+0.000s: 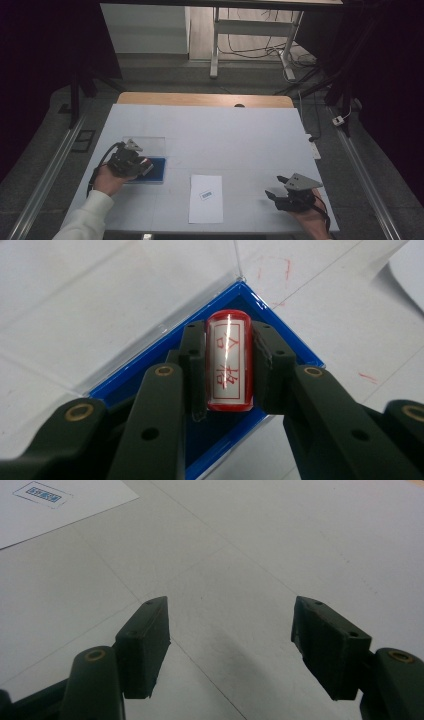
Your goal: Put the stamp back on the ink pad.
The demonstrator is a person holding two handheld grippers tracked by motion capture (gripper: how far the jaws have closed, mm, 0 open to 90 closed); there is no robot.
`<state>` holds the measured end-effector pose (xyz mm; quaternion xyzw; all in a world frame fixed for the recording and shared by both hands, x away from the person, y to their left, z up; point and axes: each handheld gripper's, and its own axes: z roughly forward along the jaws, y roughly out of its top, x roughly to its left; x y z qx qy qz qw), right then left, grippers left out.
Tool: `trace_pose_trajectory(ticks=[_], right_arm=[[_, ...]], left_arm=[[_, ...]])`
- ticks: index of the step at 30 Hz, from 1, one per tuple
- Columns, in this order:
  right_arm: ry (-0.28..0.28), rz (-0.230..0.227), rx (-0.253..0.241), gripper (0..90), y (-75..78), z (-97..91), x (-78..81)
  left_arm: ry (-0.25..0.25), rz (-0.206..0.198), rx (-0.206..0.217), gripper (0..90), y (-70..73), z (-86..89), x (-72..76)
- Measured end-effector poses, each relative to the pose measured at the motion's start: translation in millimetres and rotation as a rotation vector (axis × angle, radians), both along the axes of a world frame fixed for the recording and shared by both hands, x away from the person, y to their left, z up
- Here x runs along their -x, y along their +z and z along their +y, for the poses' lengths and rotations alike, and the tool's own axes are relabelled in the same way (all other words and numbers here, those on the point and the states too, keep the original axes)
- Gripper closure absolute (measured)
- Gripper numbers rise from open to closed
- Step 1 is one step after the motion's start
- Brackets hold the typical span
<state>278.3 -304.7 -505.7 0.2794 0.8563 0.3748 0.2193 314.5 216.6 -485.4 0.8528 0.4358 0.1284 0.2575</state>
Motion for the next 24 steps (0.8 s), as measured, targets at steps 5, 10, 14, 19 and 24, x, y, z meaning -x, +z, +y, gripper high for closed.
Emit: trace_pose_trajectory(ticks=[5,10,14,19,24], right_arm=[[-0.005,-0.003,-0.002,31.1,0.4,-1.6,0.2],[-0.006,-0.004,-0.001,31.1,0.8,-2.2,0.4],[-0.004,-0.005,-0.001,31.1,1.0,-1.4,0.8],[-0.015,-0.012,-0.013,31.1,2.6,-5.1,2.2],[-0.023,-0.013,-0.021,31.2,3.1,-7.0,3.2]], left_arm=[[0.005,0.002,0.006,69.6,-2.4,-0.9,-3.1],[0.016,-0.010,0.015,59.0,-4.4,-0.2,-1.3],[0.032,-0.077,0.040,35.9,2.9,0.9,8.5],[-0.004,-0.168,0.107,31.7,11.8,4.1,39.1],[-0.021,-0.205,0.159,31.7,6.1,3.4,67.9]])
